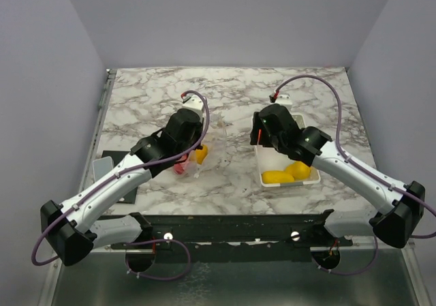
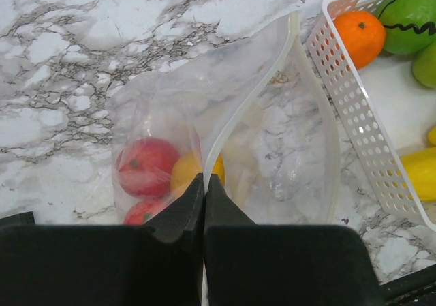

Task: Place the food in the zip-top bag and seal the zipper
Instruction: Pick up the fake fruit from the bin.

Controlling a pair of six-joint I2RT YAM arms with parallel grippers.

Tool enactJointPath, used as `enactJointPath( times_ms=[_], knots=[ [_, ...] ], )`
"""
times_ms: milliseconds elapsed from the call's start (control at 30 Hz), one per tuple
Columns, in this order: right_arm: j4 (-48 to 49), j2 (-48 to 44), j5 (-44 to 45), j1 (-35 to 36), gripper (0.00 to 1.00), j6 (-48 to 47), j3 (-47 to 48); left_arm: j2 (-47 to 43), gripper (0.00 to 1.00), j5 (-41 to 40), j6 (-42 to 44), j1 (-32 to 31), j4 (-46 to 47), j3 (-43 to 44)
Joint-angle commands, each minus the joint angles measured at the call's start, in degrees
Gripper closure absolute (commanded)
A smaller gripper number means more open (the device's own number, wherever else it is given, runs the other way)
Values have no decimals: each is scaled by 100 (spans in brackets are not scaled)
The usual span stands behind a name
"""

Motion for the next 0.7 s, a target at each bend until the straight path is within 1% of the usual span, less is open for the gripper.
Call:
enactJointPath(
  times_ms=[0,167,367,533,667],
  knots=[
    [-843,-224,756,-58,28,276,-78,-171,100,-138,65,50,154,-156],
    [-1363,-383,938,-243,22,729,-383,-305,100,-102,52,59,206,-254],
    [-1766,-511,1162,-372,12,1282,-742,-417,100,-43,43,54,233,-319],
    [-2131,-444,1436,-431,10,1805,-946,-478,100,14,37,53,264,-354],
    [-2121,-393,1420,-554,8,1938,-1193,-488,100,91,16,56,273,-373]
  ],
)
